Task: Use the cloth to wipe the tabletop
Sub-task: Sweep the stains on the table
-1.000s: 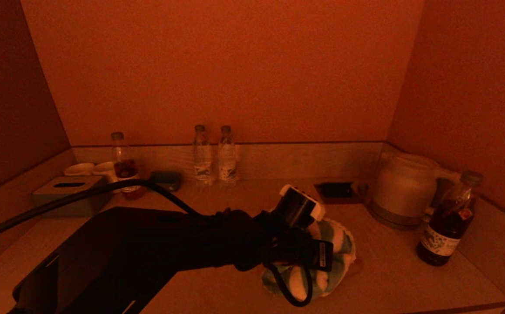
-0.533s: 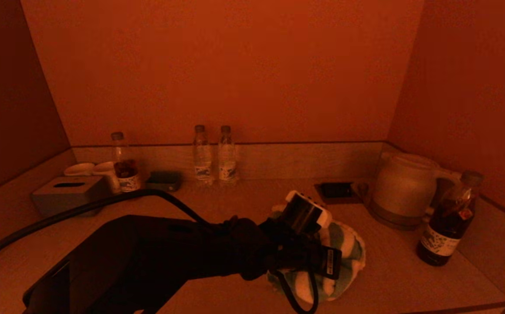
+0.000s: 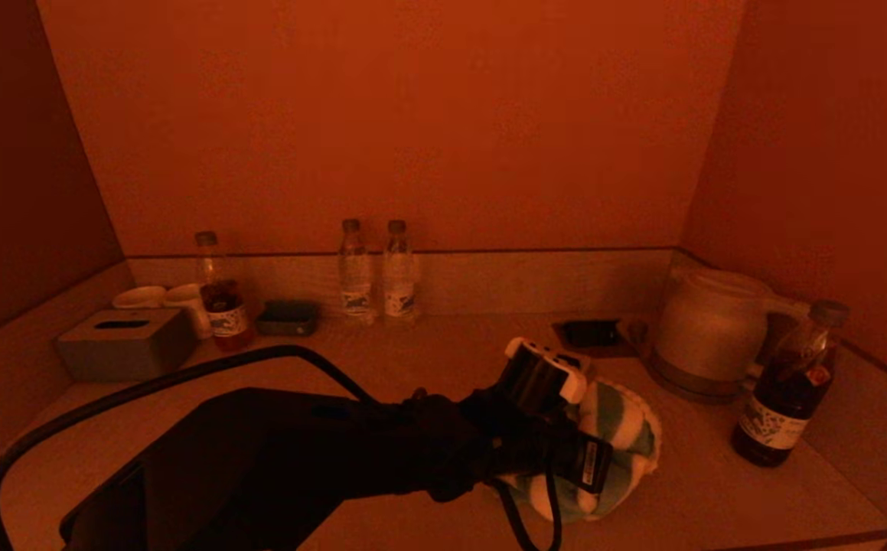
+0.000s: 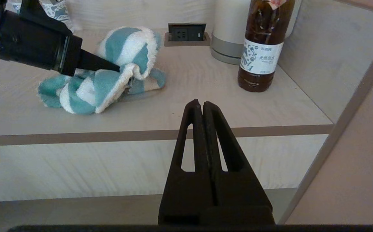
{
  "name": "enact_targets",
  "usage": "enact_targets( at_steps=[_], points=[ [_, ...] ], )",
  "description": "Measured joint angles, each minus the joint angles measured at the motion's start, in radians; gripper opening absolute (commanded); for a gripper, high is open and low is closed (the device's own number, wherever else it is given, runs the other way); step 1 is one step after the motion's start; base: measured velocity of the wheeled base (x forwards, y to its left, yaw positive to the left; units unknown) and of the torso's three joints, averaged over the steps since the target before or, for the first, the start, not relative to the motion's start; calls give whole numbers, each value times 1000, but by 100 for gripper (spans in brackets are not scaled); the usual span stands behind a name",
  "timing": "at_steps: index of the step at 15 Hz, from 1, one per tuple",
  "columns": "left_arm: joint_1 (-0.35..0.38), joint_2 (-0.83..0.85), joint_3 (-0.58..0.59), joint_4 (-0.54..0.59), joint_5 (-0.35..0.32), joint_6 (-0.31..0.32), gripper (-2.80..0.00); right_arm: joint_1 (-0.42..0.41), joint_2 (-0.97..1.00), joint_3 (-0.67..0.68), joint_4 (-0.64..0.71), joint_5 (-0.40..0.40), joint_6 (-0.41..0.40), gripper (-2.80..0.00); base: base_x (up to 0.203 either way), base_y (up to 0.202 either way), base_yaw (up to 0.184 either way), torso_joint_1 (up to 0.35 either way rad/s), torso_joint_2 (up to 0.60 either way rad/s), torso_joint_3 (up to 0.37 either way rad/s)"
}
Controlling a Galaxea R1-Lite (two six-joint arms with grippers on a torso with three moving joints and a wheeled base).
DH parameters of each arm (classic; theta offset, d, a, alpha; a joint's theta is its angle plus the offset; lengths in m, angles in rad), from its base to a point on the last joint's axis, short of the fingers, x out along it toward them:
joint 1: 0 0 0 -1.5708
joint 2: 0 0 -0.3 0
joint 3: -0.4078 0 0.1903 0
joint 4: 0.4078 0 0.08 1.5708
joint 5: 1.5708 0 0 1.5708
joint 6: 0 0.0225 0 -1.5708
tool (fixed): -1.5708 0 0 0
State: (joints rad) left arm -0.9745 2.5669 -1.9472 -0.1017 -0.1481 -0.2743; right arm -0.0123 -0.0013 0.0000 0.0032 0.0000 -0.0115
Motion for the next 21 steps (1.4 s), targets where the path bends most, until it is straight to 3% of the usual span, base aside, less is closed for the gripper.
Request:
enact_targets(
  at_steps=[4,7,17,21],
  points=[
    [1,26,-1,-77,-27,91,-280,0,0,0,0,0,0,-280,0,0,0,0,0,0],
    [3,37,-3,-144,-49,123,-280,0,0,0,0,0,0,-280,0,0,0,0,0,0],
    [2,100,-4,-196,-52,333,-280,0,0,0,0,0,-1,-280,0,0,0,0,0,0],
    [0,118,-3,-189,-45,364,-280,0,0,0,0,0,0,-280,0,0,0,0,0,0]
  ],
)
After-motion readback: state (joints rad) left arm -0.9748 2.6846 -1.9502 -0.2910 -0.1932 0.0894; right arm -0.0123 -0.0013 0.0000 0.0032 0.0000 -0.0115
